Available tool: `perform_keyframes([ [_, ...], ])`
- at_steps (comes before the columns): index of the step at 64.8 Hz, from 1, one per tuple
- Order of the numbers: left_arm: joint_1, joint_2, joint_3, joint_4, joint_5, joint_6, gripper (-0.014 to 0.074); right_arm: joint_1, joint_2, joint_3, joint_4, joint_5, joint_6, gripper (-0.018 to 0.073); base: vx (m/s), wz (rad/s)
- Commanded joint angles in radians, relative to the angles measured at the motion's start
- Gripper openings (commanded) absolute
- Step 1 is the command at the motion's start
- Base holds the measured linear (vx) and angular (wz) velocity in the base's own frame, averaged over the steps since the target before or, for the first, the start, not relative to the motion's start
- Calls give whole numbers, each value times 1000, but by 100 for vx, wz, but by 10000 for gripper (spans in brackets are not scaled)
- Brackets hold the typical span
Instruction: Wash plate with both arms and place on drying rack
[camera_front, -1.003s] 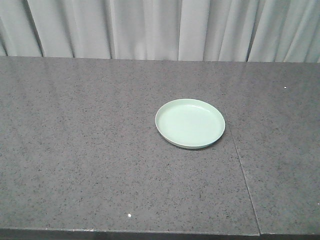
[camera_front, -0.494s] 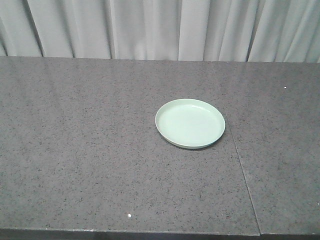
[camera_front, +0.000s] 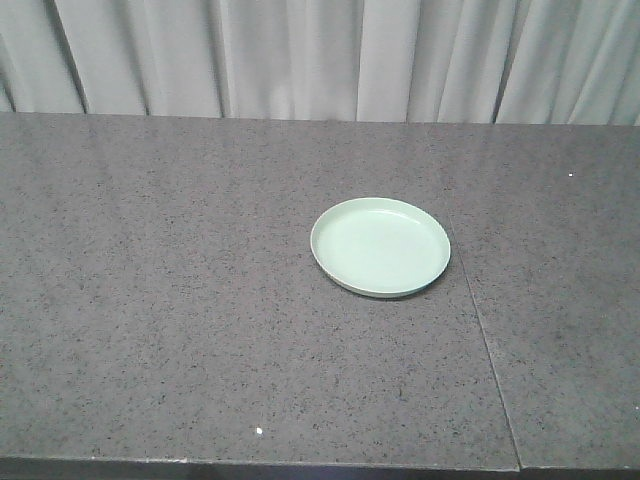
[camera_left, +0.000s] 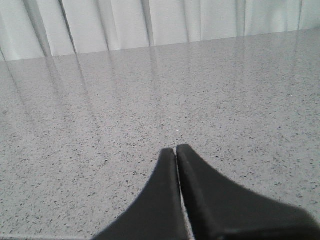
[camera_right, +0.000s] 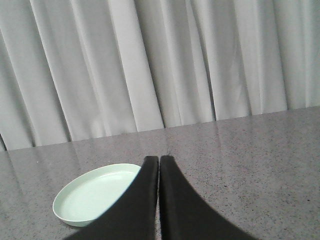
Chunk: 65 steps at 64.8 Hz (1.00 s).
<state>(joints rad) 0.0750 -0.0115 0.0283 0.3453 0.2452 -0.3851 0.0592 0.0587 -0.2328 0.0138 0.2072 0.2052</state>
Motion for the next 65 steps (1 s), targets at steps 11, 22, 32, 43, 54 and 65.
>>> perform_keyframes([
  [11,0,-15,-27,5,-63,-8,-6,-2,181,-215,-2,-105,-36,-1,0,0],
  [22,0,-15,-27,5,-63,-8,-6,-2,354,-357,0,64,-156,10,0,0],
  [32,0,-15,-27,5,-63,-8,-6,-2,494,-470,88,167,-308,139,0,0],
  [43,0,-15,-27,5,-63,-8,-6,-2,609,-519,238,156,-502,426,0,0],
  [54,0,-15,-27,5,-63,-8,-6,-2,712,-561,332,195,-563,545,0,0],
  [65,0,-15,-27,5,-63,-8,-6,-2,858,-708,455,311,-686,540,0,0],
])
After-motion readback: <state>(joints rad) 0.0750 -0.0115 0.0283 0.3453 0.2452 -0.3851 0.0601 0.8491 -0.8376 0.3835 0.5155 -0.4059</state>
